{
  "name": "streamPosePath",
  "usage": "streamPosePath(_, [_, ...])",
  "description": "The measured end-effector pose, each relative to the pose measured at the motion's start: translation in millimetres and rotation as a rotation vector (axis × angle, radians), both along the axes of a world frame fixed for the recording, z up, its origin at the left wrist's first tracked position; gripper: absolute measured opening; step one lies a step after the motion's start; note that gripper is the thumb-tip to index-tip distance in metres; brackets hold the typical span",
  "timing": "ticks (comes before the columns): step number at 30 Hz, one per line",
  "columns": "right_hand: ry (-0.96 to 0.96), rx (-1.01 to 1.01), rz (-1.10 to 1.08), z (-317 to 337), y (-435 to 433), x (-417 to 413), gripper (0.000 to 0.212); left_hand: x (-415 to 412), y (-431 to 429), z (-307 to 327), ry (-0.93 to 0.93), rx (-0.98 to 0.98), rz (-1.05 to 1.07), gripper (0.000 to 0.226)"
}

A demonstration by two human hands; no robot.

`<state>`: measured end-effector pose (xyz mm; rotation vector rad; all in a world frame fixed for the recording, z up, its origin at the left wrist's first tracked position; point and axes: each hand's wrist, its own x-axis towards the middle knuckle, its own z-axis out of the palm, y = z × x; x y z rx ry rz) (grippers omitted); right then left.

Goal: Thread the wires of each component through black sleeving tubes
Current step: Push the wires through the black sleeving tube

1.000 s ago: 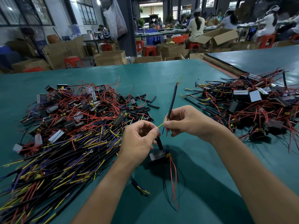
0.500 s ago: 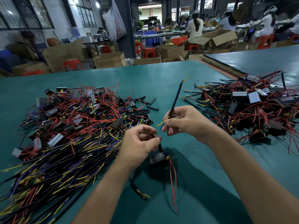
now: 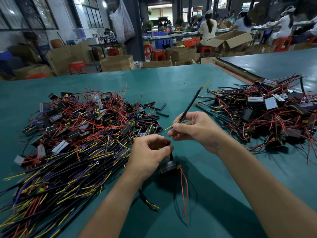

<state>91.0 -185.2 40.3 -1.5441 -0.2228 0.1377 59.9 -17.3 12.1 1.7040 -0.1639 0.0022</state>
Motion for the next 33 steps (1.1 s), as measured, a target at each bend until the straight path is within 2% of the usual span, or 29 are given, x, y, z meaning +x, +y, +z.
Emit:
streamPosePath(5, [-0.048,0.049,-0.037,-2.2,2.9,-0.2,0.012,-0.7,3.3,5.1,0.086,-0.170,-0.002,0.008])
streamPosePath(15, [-0.113,0.003,-0.034,-0.9,8.5,-5.3,0.017,-2.9,5.7,5.9,0.029,-0.122,0.022,0.016])
streamPosePath(24, [-0.118,-0.085,-0.035,0.3,10.7,-8.0,0.014,-2.6,5.3,4.5,0.040,-0.120,0.081,0.011])
streamPosePath(33, [-0.205,-0.155,-0.066,-2.9,9.4,-3.9,0.010,-1.7,6.3,6.2,0.078,-0.127,0.081,0.010])
